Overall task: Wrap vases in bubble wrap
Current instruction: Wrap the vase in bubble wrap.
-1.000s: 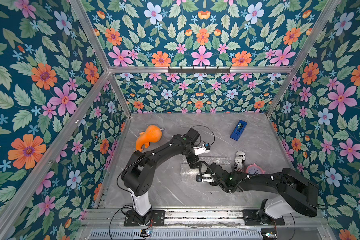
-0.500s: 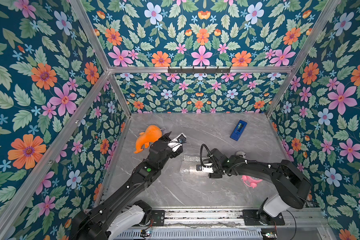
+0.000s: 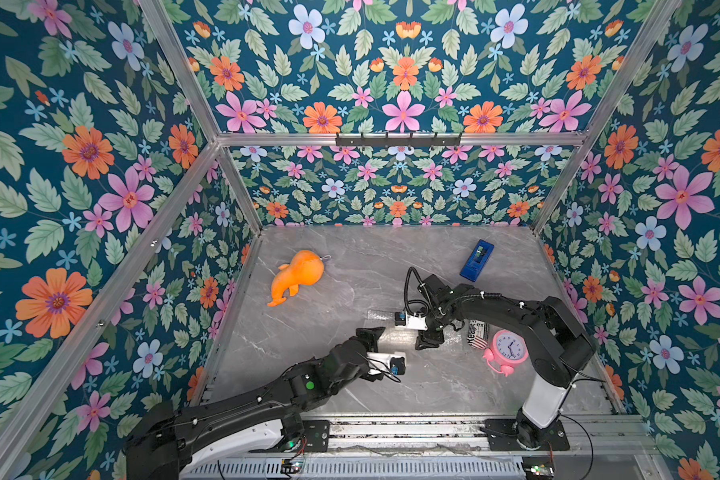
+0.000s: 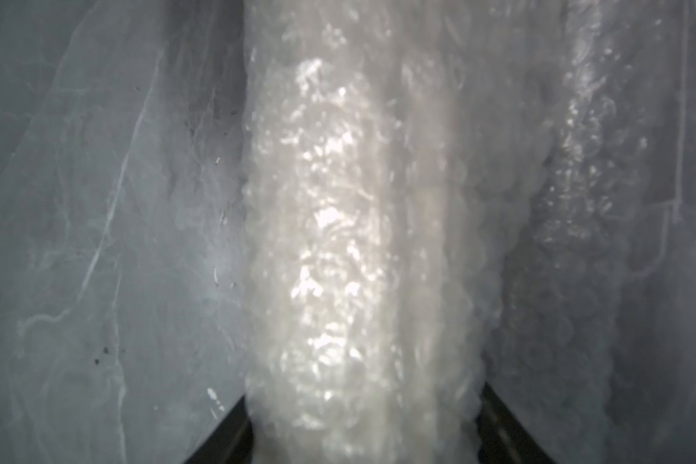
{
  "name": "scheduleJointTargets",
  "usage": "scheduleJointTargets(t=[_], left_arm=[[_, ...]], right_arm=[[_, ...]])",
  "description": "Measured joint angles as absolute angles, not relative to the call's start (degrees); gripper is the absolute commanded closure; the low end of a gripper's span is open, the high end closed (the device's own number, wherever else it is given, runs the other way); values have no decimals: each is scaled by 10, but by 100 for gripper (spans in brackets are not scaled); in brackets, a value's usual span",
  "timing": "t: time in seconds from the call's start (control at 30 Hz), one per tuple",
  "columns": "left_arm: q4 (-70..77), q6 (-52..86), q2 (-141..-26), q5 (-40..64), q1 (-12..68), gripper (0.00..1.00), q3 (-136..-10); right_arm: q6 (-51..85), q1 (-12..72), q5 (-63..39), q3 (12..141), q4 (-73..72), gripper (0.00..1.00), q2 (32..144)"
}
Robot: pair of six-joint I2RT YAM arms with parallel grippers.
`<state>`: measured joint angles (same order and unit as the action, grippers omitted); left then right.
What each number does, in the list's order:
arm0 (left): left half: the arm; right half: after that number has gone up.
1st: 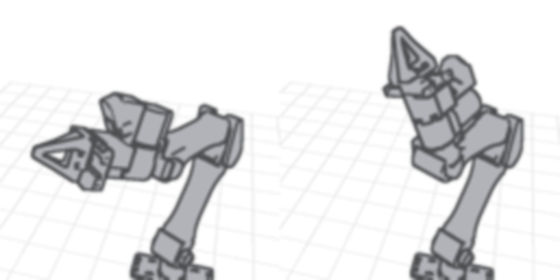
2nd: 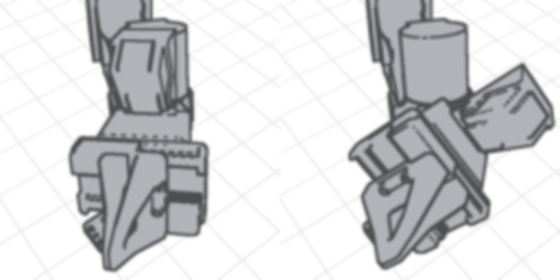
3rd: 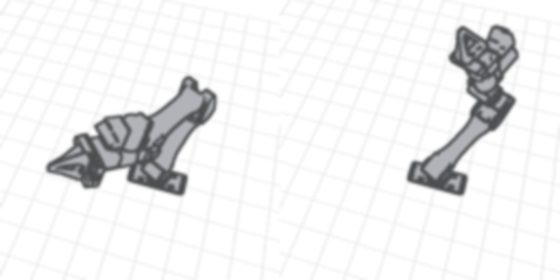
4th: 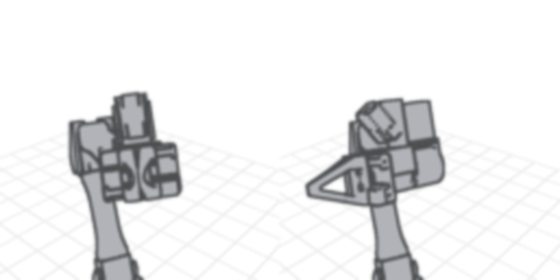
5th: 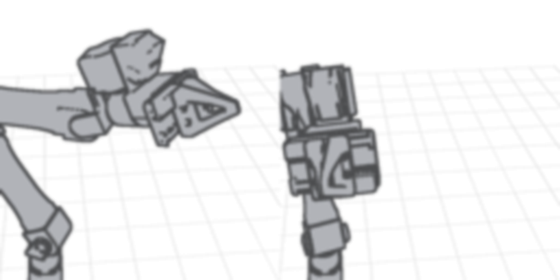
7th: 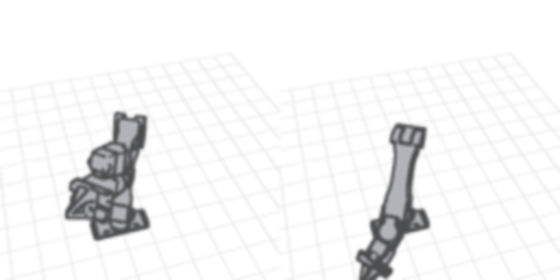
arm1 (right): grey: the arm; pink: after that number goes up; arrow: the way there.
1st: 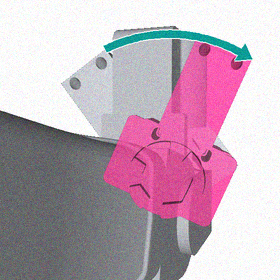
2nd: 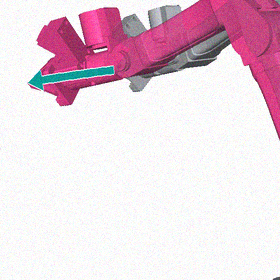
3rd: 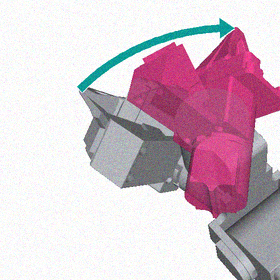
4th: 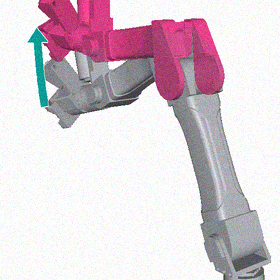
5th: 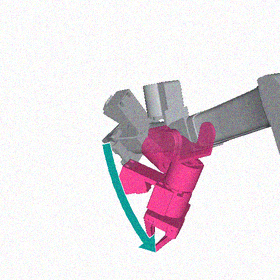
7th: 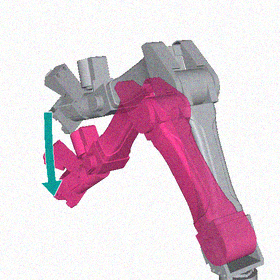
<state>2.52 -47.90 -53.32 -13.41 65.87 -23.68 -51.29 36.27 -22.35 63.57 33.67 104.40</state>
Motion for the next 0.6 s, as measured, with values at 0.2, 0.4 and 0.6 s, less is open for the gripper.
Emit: scheduleJointTargets(t=[0.2,0.4,0.6], left_arm=[[81,-474,-672,-169,681,14,-247],[159,-468,-753,-208,681,12,-237],[228,-468,-812,-227,682,15,-255]], right_arm=[[-514,358,-252,644,356,49,1054],[-514,356,-279,646,376,49,1060],[-513,356,-298,648,392,48,1061]])
